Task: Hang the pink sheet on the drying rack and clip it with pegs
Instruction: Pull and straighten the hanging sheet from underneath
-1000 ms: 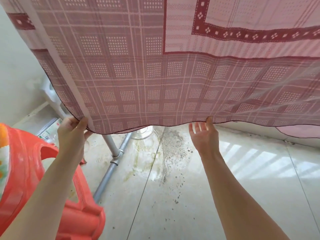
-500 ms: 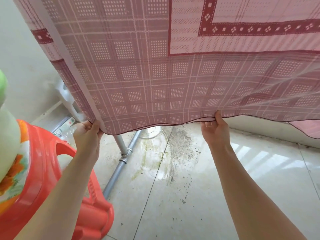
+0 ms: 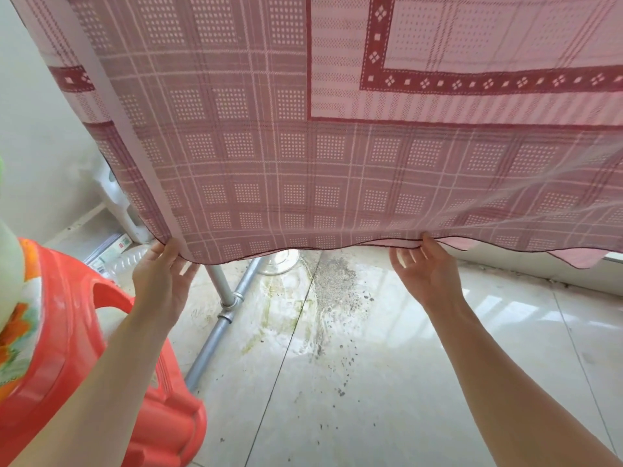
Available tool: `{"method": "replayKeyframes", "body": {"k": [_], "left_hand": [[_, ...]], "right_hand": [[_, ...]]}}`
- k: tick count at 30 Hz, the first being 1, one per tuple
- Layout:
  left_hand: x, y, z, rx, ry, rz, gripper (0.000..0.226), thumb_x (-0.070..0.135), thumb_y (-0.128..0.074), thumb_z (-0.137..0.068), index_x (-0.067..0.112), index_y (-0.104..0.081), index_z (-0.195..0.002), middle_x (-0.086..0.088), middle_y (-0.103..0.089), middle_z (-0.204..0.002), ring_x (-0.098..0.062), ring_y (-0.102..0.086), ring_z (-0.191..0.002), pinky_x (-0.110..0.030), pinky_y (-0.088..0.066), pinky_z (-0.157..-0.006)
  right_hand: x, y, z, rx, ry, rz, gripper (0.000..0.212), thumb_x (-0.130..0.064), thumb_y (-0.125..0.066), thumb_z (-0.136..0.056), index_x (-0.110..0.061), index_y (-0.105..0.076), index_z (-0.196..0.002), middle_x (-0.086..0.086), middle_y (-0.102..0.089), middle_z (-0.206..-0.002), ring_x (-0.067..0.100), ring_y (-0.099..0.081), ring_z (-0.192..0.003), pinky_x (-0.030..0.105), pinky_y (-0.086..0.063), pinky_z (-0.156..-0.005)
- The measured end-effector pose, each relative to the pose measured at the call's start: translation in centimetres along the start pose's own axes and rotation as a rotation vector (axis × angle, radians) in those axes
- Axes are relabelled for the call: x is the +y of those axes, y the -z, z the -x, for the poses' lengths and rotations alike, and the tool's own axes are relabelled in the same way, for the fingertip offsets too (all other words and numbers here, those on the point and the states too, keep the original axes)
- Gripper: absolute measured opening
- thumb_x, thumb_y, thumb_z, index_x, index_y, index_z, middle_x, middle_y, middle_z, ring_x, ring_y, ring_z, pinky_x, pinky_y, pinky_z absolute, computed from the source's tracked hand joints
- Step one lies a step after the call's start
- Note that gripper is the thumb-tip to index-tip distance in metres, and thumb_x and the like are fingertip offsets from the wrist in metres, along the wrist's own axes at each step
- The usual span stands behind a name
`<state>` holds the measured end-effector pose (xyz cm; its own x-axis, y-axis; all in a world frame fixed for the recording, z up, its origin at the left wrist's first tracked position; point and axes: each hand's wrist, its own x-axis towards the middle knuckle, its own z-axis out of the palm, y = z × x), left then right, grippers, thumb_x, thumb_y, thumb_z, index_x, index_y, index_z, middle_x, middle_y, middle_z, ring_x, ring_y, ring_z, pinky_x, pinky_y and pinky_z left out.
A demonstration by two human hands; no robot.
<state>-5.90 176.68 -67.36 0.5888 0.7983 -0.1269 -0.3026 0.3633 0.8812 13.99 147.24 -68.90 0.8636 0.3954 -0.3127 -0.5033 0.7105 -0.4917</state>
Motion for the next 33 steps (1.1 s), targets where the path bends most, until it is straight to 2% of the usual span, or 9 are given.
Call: {"method": "replayKeyframes", "body": {"k": [4,8,11,14,18,22,27,31,33], "left_hand": [[-1.0,0.0,0.5,-0.143,0.079,0.034,0.013,0.030,-0.049,-0.094,0.020,-0.057,-0.095,0.002,-0.062,-0.098,-0.017,-0.060,-0.104,-0.044,-0.053,-0.086],[-2.1,-1.5,1.0,-0.234,0.115,-0.010,0.002,0.020,-0.059,-0.083,0.019,-0.061,-0.083,0.006,-0.069,-0.092,-0.016,-0.064,-0.098,-0.048,-0.049,-0.090],[-3.0,-3.3,1.3,-0.229,0.135,-0.104,0.009,0.014,-0.061,-0.084,0.020,-0.066,-0.079,0.010,-0.067,-0.081,-0.017,-0.061,-0.097,-0.045,-0.046,-0.095],[-3.4,-5.0,1.2,-0.162,0.096,-0.139,0.013,0.010,-0.062,-0.086,0.019,-0.069,-0.080,0.013,-0.067,-0.074,-0.009,-0.061,-0.088,-0.038,-0.045,-0.093],[-3.5,-6.2,0.7,-0.017,-0.014,-0.099,0.014,0.006,-0.063,-0.085,0.016,-0.066,-0.075,0.013,-0.068,-0.069,-0.001,-0.064,-0.077,-0.034,-0.047,-0.094],[-2.4,-5.6,-0.3,-0.001,0.079,0.244,0.021,0.005,-0.056,-0.088,0.007,-0.057,-0.109,0.000,-0.068,-0.105,-0.013,-0.063,-0.105,-0.035,-0.047,-0.095],[-2.0,-6.0,0.2,-0.093,0.153,0.293,0.027,0.005,-0.047,-0.093,0.009,-0.048,-0.119,-0.002,-0.059,-0.113,-0.014,-0.058,-0.110,-0.033,-0.050,-0.086],[-1.6,-5.5,0.0,-0.204,0.181,0.331,0.023,0.002,-0.039,-0.094,0.009,-0.055,-0.110,-0.003,-0.058,-0.115,-0.012,-0.055,-0.110,-0.013,-0.052,-0.069],[-1.5,-5.1,0.0,-0.253,0.186,0.333,0.024,0.005,-0.044,-0.092,0.010,-0.066,-0.100,-0.002,-0.064,-0.110,-0.011,-0.060,-0.105,-0.013,-0.053,-0.071]], "right_hand": [[0.8,-0.3,0.3,-0.029,-0.025,0.014,0.003,-0.017,-0.059,-0.088,-0.018,-0.062,-0.087,0.001,-0.054,-0.120,0.023,-0.049,-0.116,0.043,-0.048,-0.087],[0.6,-0.5,0.2,-0.022,-0.010,-0.029,0.022,-0.017,-0.062,-0.083,-0.021,-0.053,-0.103,0.002,-0.035,-0.138,0.026,-0.039,-0.125,0.045,-0.046,-0.093],[0.3,-0.4,0.3,-0.006,-0.005,-0.014,0.018,-0.015,-0.063,-0.084,-0.019,-0.054,-0.098,0.001,-0.045,-0.122,0.023,-0.046,-0.118,0.045,-0.046,-0.095],[0.0,-0.1,0.3,0.013,0.007,0.020,0.003,-0.014,-0.060,-0.089,-0.016,-0.060,-0.090,-0.001,-0.057,-0.108,0.019,-0.055,-0.107,0.042,-0.050,-0.085],[-0.6,0.1,0.4,0.019,0.029,0.016,0.005,-0.014,-0.059,-0.089,-0.016,-0.062,-0.085,-0.003,-0.062,-0.097,0.016,-0.058,-0.102,0.039,-0.050,-0.081],[-1.5,0.0,0.3,0.022,0.074,-0.001,0.012,-0.013,-0.057,-0.089,-0.018,-0.062,-0.079,-0.006,-0.062,-0.083,0.013,-0.059,-0.095,0.036,-0.047,-0.086],[-2.0,0.0,0.3,0.037,0.075,-0.105,0.007,-0.016,-0.058,-0.089,-0.017,-0.062,-0.084,-0.004,-0.060,-0.090,0.013,-0.058,-0.097,0.036,-0.045,-0.092],[-2.5,0.3,0.6,0.053,0.091,-0.095,0.007,-0.023,-0.060,-0.089,-0.017,-0.062,-0.091,-0.003,-0.060,-0.101,0.013,-0.057,-0.105,0.036,-0.045,-0.090],[-3.1,0.5,0.6,0.070,0.103,-0.103,0.009,-0.023,-0.060,-0.089,-0.017,-0.060,-0.096,-0.003,-0.057,-0.106,0.013,-0.054,-0.110,0.035,-0.044,-0.088]]}}
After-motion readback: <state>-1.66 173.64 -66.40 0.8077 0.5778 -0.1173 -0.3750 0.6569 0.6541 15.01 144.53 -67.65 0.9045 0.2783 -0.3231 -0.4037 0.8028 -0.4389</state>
